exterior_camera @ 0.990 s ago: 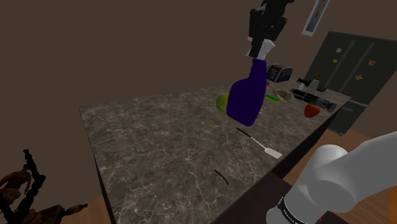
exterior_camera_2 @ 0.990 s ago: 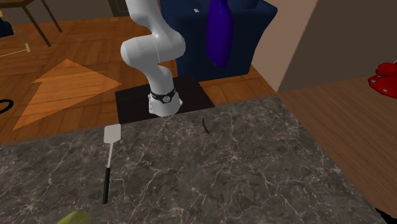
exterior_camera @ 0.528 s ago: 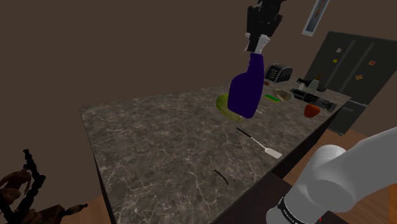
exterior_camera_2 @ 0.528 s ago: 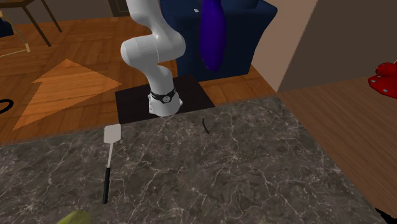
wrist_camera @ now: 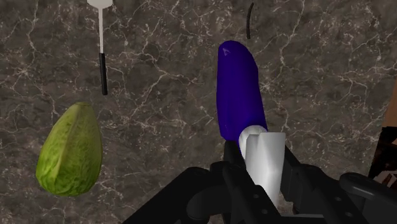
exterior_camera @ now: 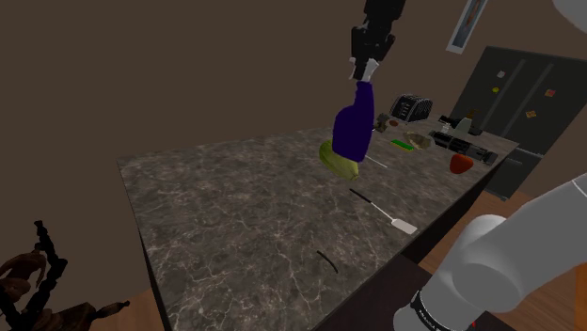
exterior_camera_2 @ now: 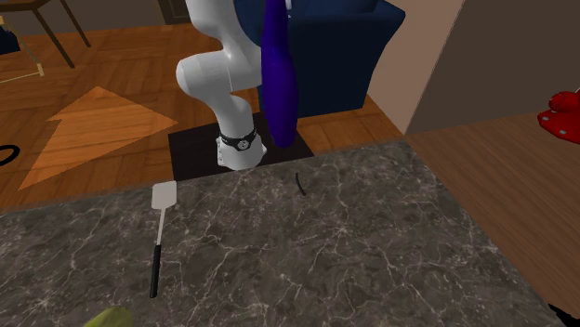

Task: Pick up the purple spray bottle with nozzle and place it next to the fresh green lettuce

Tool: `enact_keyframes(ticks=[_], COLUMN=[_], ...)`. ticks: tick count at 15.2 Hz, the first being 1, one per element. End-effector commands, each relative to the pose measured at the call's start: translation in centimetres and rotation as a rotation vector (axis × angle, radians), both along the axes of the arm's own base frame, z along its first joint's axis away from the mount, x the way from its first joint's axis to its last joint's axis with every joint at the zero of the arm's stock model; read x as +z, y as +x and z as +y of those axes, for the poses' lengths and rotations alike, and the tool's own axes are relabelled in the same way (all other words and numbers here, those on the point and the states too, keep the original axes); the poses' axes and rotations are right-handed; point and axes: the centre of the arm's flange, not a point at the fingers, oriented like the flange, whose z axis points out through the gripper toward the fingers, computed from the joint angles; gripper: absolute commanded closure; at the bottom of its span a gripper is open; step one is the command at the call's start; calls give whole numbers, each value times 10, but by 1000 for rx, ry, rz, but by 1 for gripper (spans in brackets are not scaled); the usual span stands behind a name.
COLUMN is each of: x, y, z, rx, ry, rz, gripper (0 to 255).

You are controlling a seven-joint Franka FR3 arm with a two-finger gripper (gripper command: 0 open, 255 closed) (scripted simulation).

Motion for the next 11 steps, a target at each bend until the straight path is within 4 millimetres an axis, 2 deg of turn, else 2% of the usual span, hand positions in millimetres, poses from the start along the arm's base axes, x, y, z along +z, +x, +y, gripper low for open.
enact_keyframes(ticks=[1, 11], x=[-8, -42], y=[17, 98], z=[-21, -120], rx=[1, 1], ry=[0, 0], rz=[-1, -1], gripper=[255, 255])
